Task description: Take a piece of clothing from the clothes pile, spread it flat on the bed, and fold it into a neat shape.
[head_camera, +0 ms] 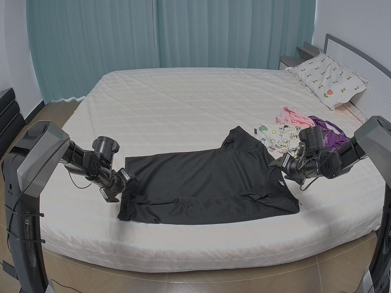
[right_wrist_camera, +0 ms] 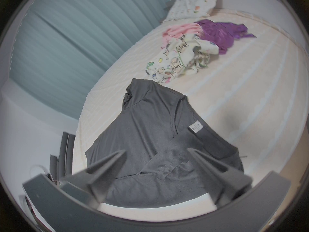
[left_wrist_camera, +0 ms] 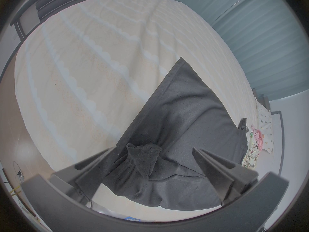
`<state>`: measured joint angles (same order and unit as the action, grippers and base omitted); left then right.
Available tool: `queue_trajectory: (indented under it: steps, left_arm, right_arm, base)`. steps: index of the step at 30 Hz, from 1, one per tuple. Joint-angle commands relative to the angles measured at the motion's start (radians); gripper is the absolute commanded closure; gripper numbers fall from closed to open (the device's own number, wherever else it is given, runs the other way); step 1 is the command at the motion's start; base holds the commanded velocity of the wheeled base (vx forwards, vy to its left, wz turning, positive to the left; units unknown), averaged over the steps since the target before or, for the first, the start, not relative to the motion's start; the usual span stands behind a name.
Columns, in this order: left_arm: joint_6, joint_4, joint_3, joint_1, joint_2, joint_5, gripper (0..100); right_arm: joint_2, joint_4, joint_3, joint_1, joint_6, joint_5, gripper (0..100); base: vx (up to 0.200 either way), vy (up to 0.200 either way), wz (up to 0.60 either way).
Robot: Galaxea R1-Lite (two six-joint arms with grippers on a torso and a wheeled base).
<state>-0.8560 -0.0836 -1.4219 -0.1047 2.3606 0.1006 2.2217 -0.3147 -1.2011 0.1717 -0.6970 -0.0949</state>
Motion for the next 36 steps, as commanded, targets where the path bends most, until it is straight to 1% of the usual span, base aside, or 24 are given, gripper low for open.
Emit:
queue_trajectory:
  steps: [1,2,3,4,6,8,10,11,13,14,15,17,19,21,26,31,36]
  left_arm:
    - [-0.005,-0.001,0.014,0.022,-0.026,0.014,0]
    - [-0.006,-0.002,0.026,0.03,-0.043,0.024,0]
    - [-0.006,-0.002,0.026,0.03,-0.043,0.024,0]
    - [-0.006,0.002,0.066,0.04,-0.081,0.051,0]
    - [-0.008,0.008,0.126,0.046,-0.133,0.1,0]
    - [-0.031,0.035,0.202,0.048,-0.19,0.149,0]
    - [-0.058,0.074,0.267,0.045,-0.224,0.166,0]
    - [-0.077,0.145,0.344,0.042,-0.256,0.168,0]
    - [-0.089,0.252,0.432,0.04,-0.277,0.168,0]
    - [-0.091,0.271,0.445,0.039,-0.279,0.169,0]
    - [-0.112,0.372,0.514,0.034,-0.282,0.166,0]
    - [-0.161,0.489,0.574,0.019,-0.276,0.165,0]
    - [-0.207,0.558,0.595,0.008,-0.268,0.165,0]
    - [-0.224,0.594,0.598,0.002,-0.253,0.163,0]
    - [-0.227,0.601,0.598,0.0,-0.227,0.162,0]
    - [-0.233,0.602,0.601,0.0,-0.219,0.157,0]
    - [-0.233,0.602,0.603,0.0,-0.219,0.157,0]
  right_arm:
    - [0.039,-0.001,0.0,0.005,-0.078,0.0,0]
    - [0.044,-0.001,0.001,0.006,-0.108,0.0,0]
    - [0.044,0.0,0.001,0.006,-0.111,0.0,0]
    - [0.055,0.002,0.003,0.014,-0.16,0.0,0]
    - [0.073,0.0,0.001,0.025,-0.203,0.001,0]
    - [0.095,0.003,0.001,0.037,-0.23,0.003,0]
    - [0.111,0.005,0.001,0.045,-0.237,0.004,0]
    - [0.127,0.006,0.0,0.048,-0.24,0.009,0]
    - [0.138,0.006,-0.005,0.048,-0.24,0.021,0]
    - [0.139,0.006,-0.008,0.048,-0.242,0.024,0]
    - [0.148,0.011,-0.02,0.048,-0.246,0.038,0]
    - [0.164,0.009,-0.025,0.048,-0.259,0.055,0]
    - [0.179,0.0,-0.029,0.048,-0.269,0.07,0]
    - [0.196,-0.001,-0.045,0.048,-0.274,0.08,0]
    - [0.222,0.0,-0.08,0.048,-0.291,0.095,0]
    - [0.263,0.0,-0.132,0.069,-0.294,0.124,0]
    - [0.269,-0.001,-0.137,0.075,-0.294,0.133,0]
  base:
    - [0.0,0.0,0.0]
    - [0.0,0.0,0.0]
    - [0.0,0.0,0.0]
    - [0.0,0.0,0.0]
    - [0.0,0.0,0.0]
    - [0.0,0.0,0.0]
    - [0.0,0.0,0.0]
    - [0.0,0.0,0.0]
    - [0.0,0.0,0.0]
    - [0.0,0.0,0.0]
    - [0.0,0.0,0.0]
    - [0.0,0.0,0.0]
    - [0.0,0.0,0.0]
    - [0.0,0.0,0.0]
    - [0.0,0.0,0.0]
    - [0.0,0.0,0.0]
    - [0.0,0.0,0.0]
